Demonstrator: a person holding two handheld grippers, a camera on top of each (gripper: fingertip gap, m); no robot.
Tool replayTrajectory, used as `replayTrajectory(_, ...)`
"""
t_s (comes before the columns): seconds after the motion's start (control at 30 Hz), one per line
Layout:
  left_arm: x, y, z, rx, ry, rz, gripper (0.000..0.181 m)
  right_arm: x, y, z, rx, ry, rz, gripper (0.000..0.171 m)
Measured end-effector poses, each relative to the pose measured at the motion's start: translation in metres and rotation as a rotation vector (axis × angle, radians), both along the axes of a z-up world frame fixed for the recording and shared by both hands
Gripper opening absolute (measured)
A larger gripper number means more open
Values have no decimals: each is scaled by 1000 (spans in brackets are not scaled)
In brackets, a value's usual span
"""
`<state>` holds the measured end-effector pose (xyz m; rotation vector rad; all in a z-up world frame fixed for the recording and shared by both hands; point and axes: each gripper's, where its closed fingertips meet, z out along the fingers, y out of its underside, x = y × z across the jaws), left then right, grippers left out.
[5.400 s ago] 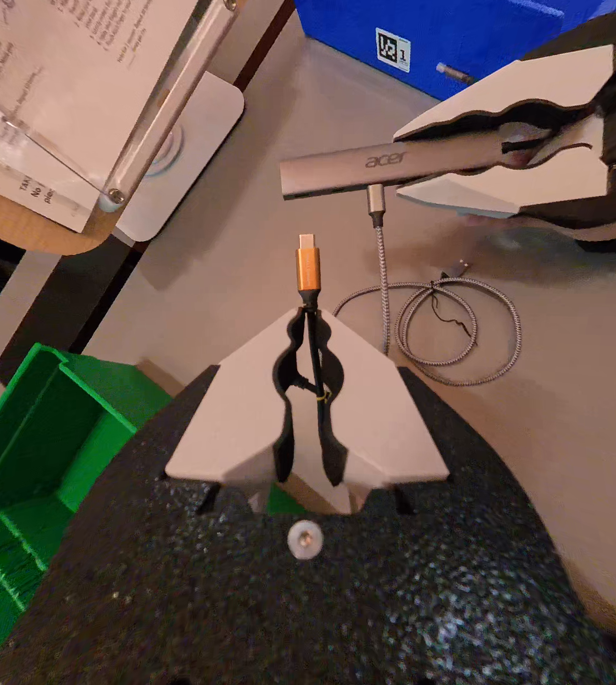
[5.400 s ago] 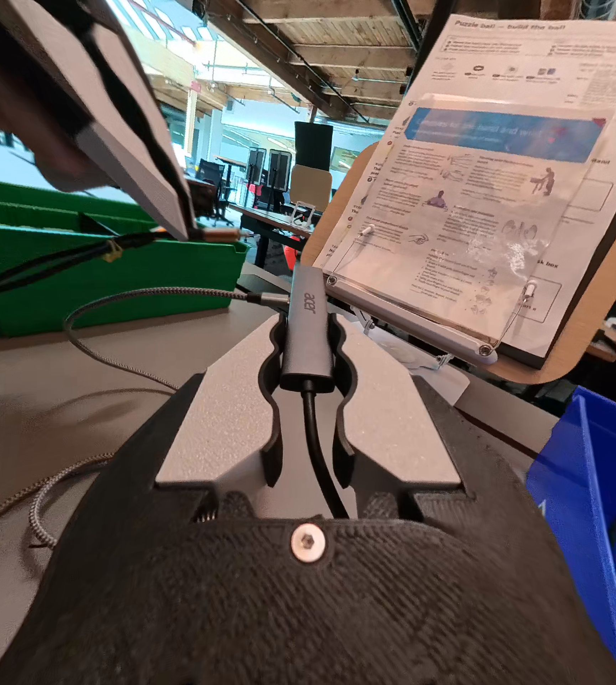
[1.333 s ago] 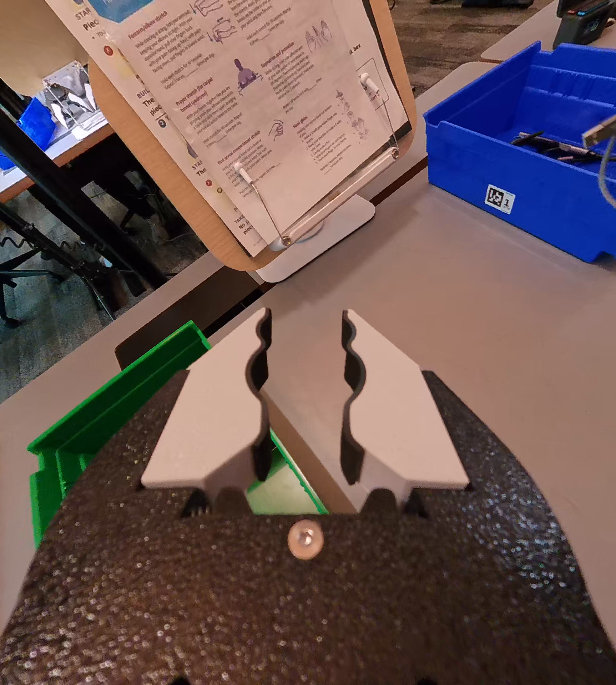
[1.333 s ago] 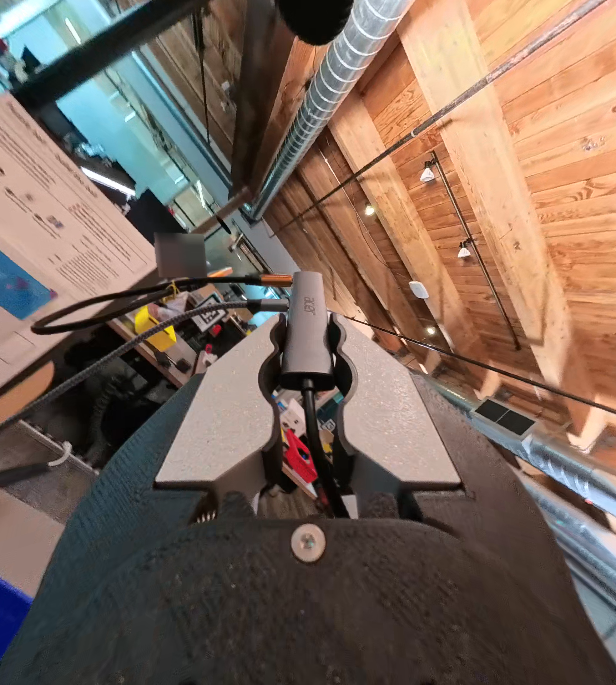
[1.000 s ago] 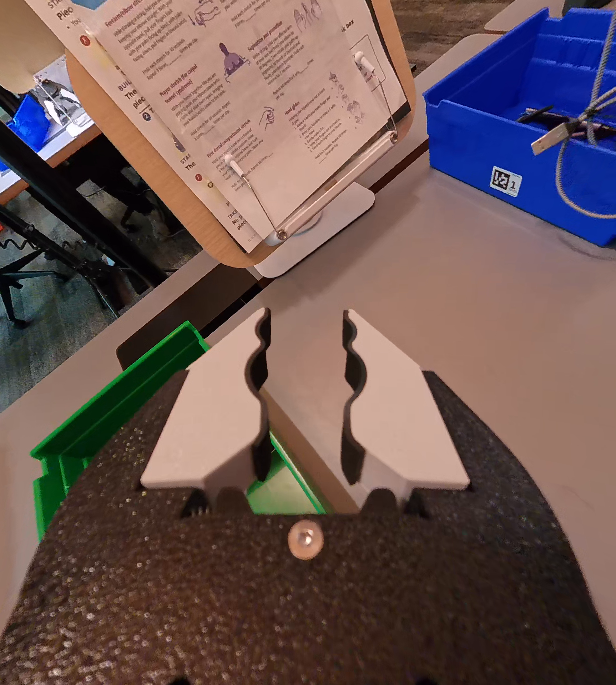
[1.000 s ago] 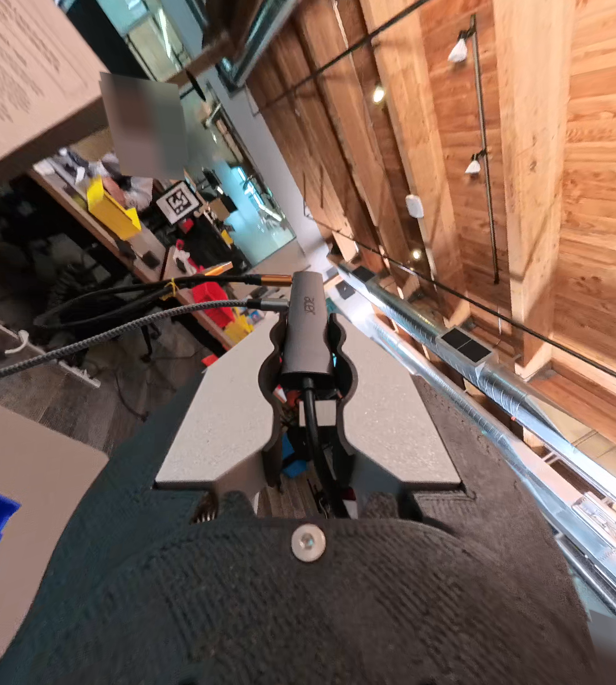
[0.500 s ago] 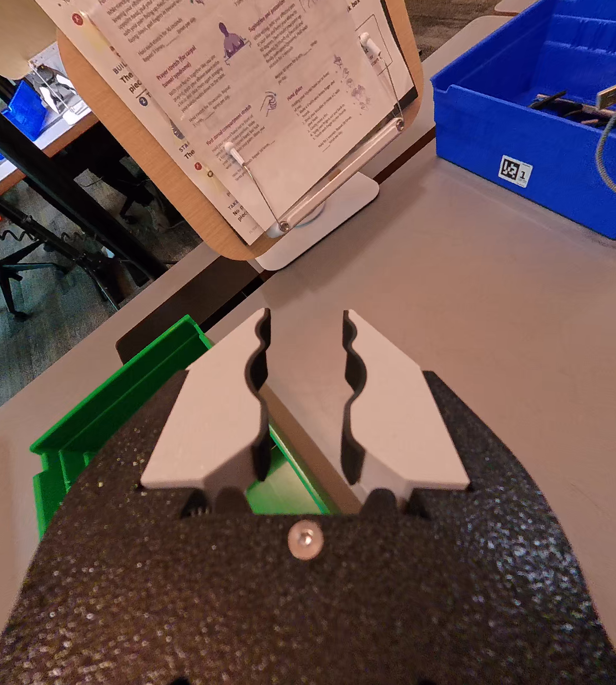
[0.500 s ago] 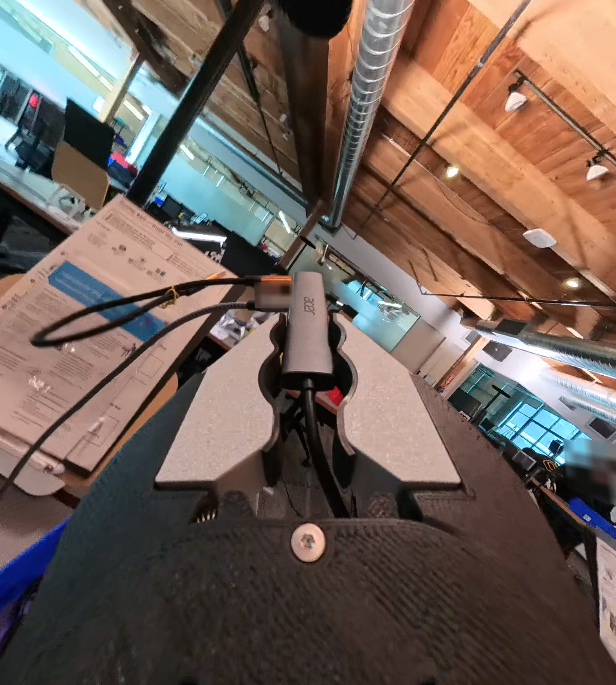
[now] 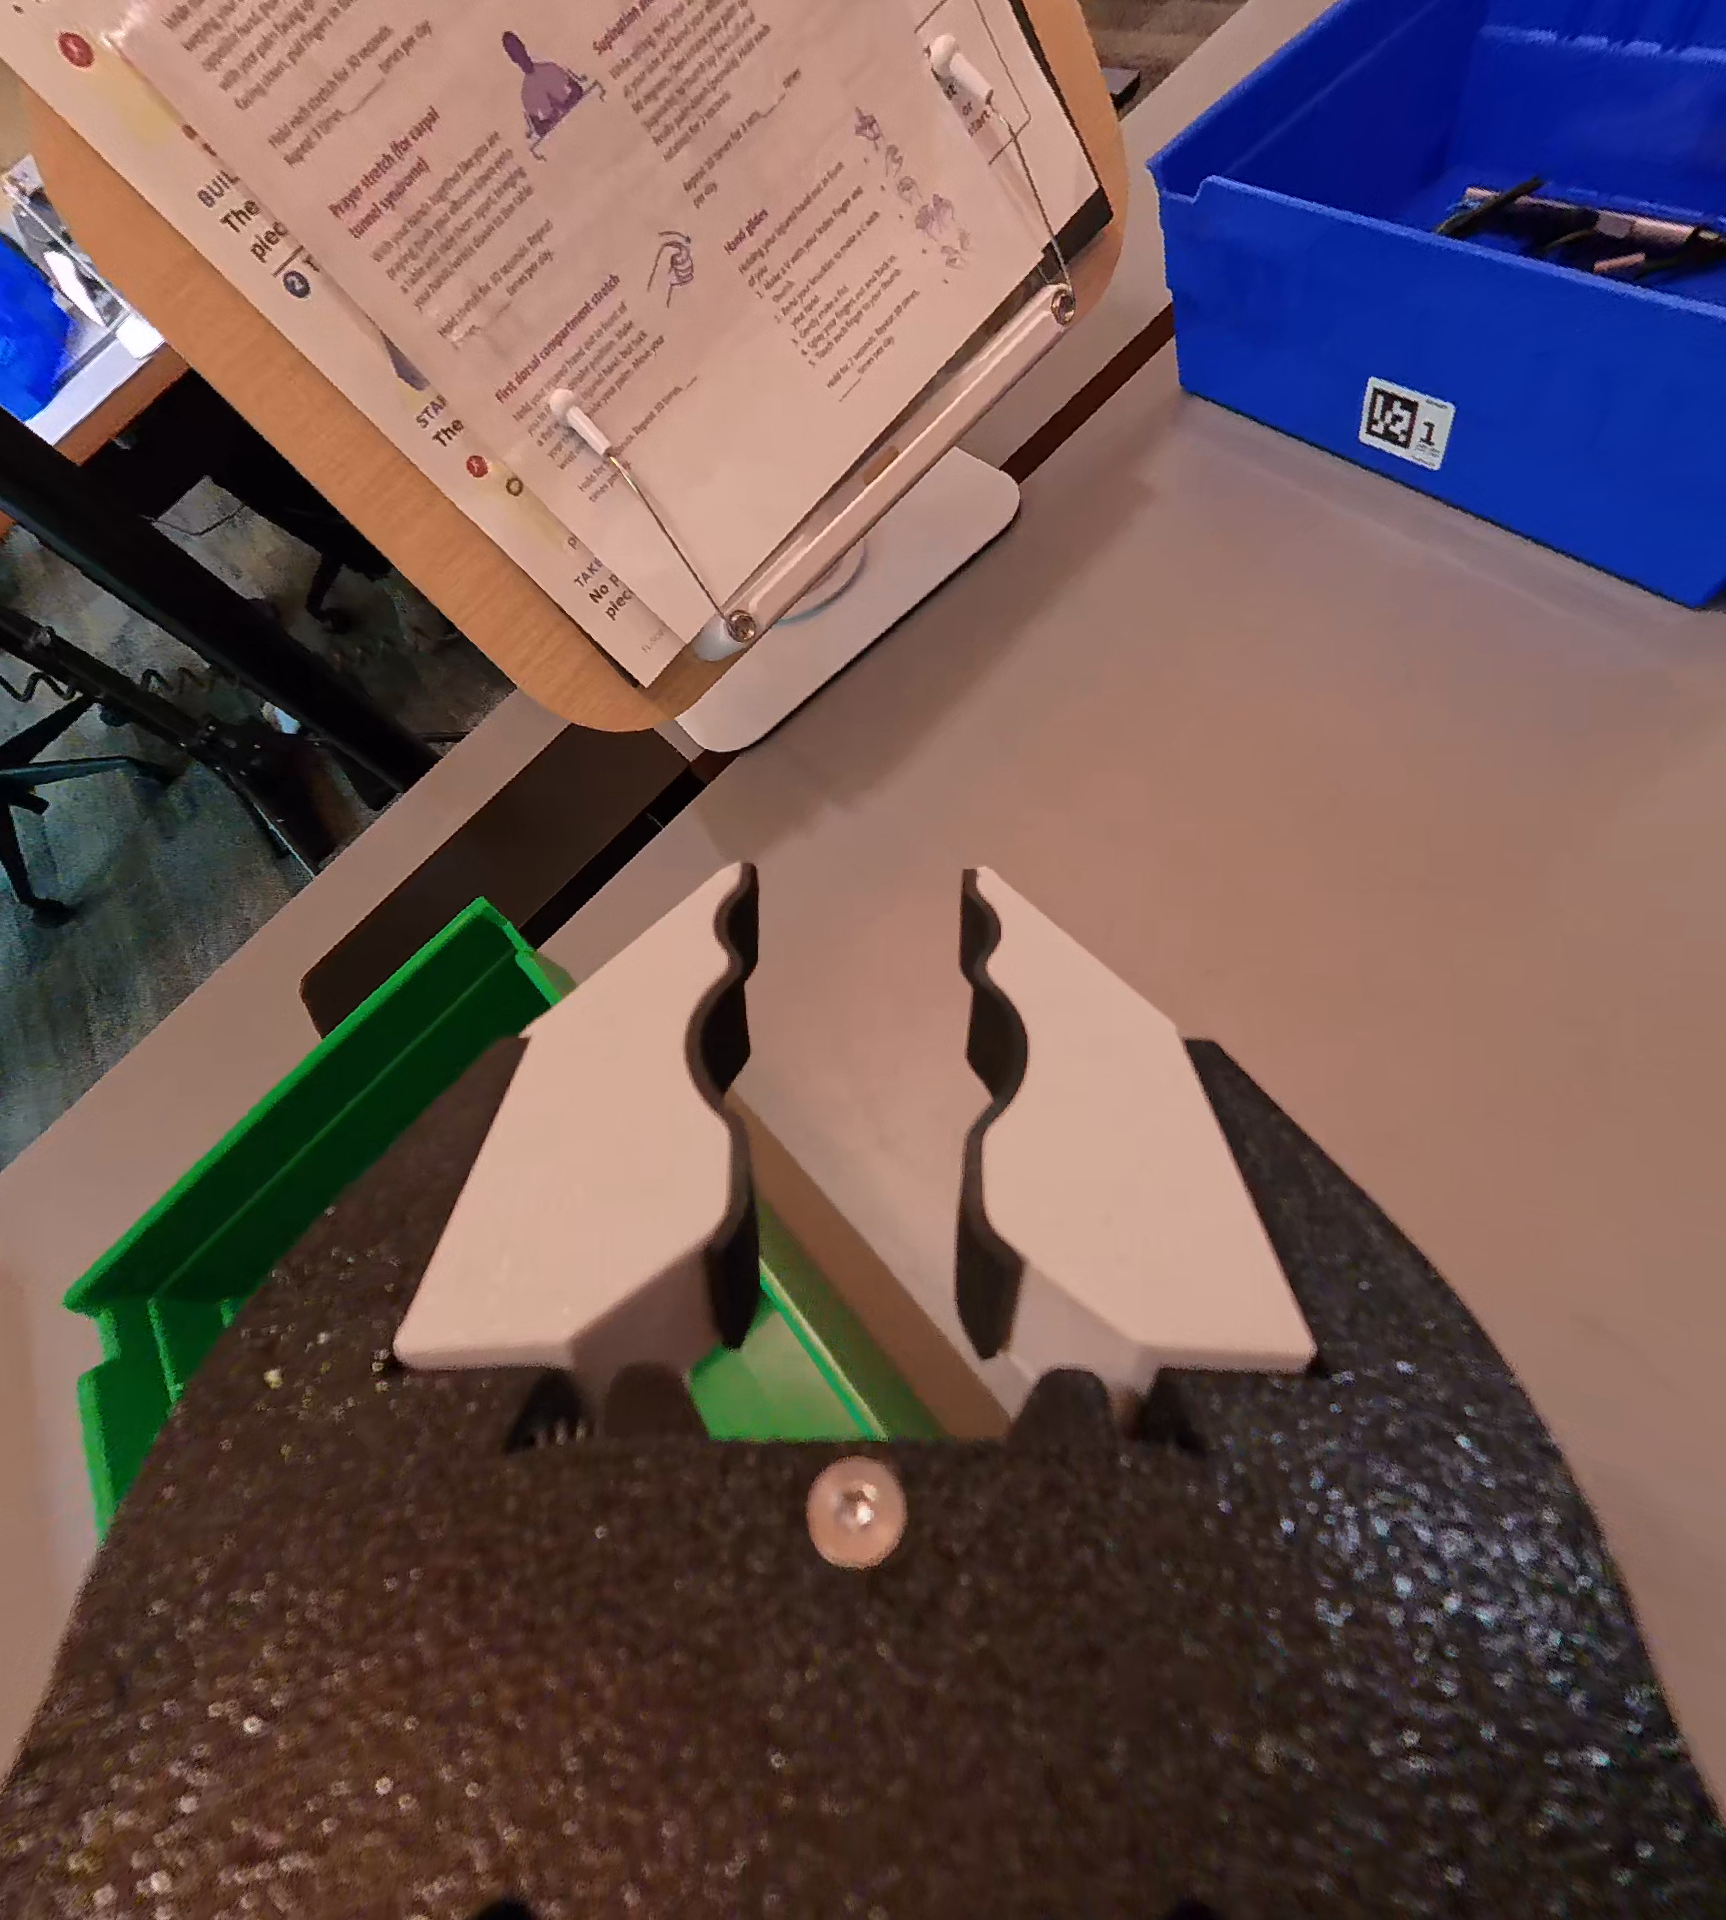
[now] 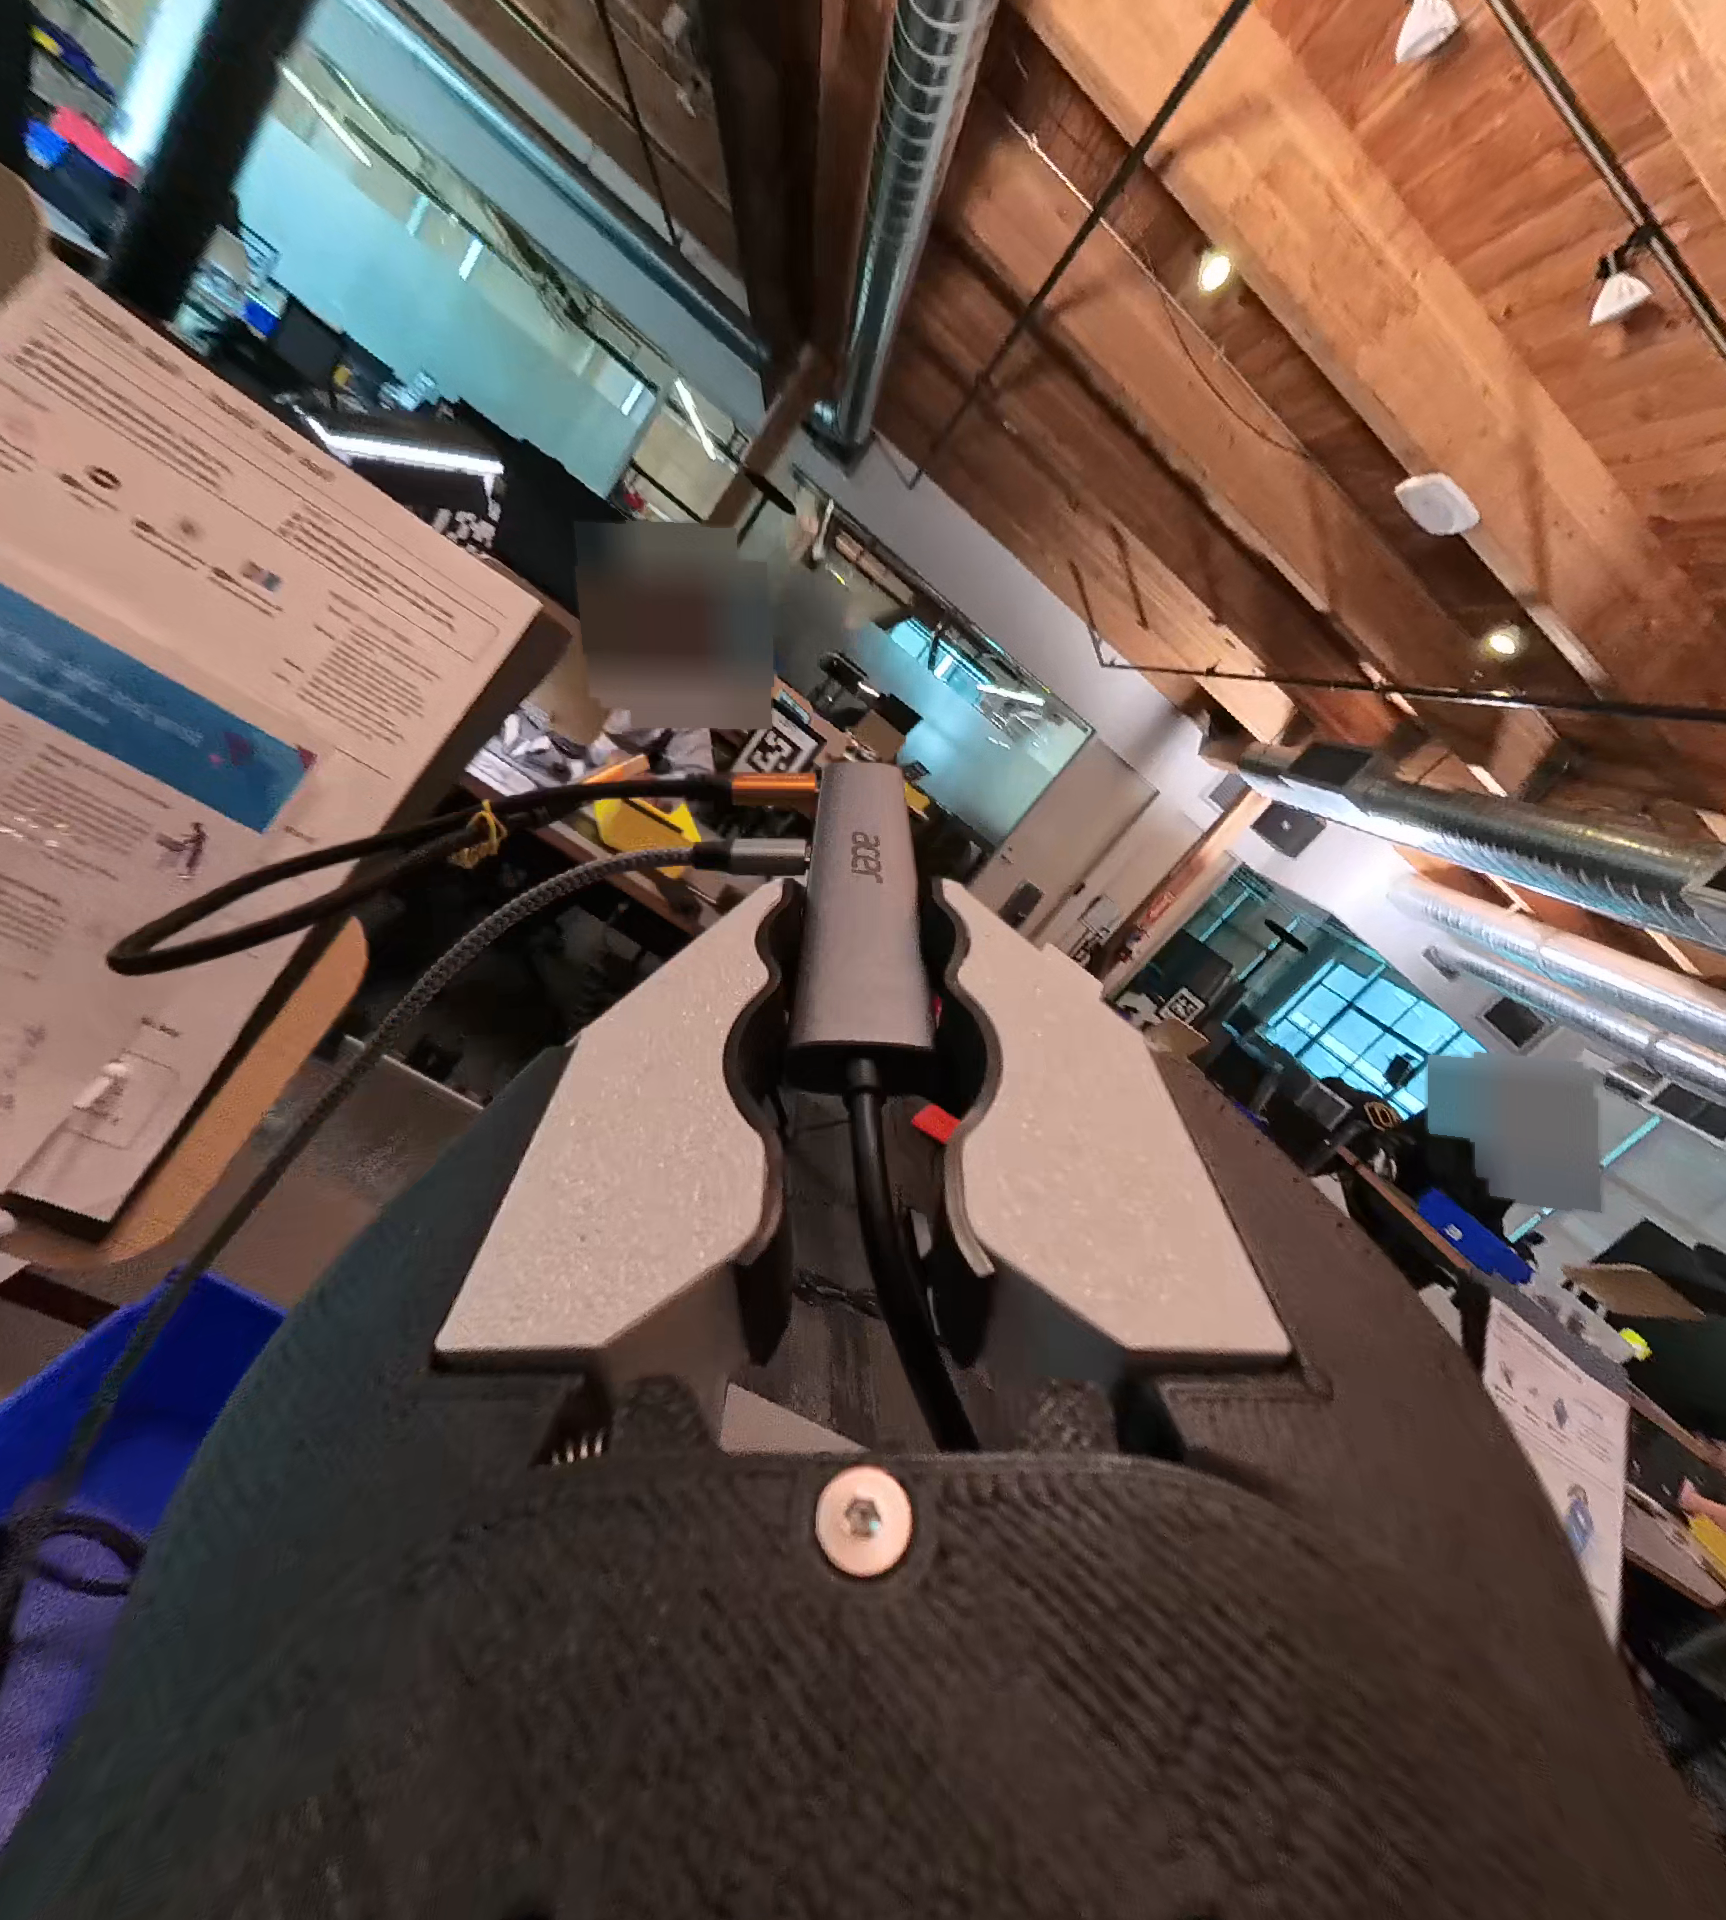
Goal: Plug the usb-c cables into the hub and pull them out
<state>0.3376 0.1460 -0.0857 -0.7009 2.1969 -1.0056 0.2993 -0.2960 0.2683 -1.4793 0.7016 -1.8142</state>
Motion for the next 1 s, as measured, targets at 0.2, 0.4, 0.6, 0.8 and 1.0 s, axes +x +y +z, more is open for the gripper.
replayTrajectory(0.2,1,1,0,0,0,1,37,35,-6,-31,-42,108,-38,22)
replayTrajectory(0.4,1,0,-1,11,-1,-6,37,77,44,-171,75,516,94,23)
replayTrajectory(0.6,-2,3,3,22,-21,-16,37,93,76,-289,704,839,318,23)
replayTrajectory(0.8,-3,3,3,20,-18,-26,36,102,75,-351,1114,893,394,23)
replayTrajectory(1.0,-7,-6,5,27,-31,-51,36,100,11,-399,1166,770,142,24)
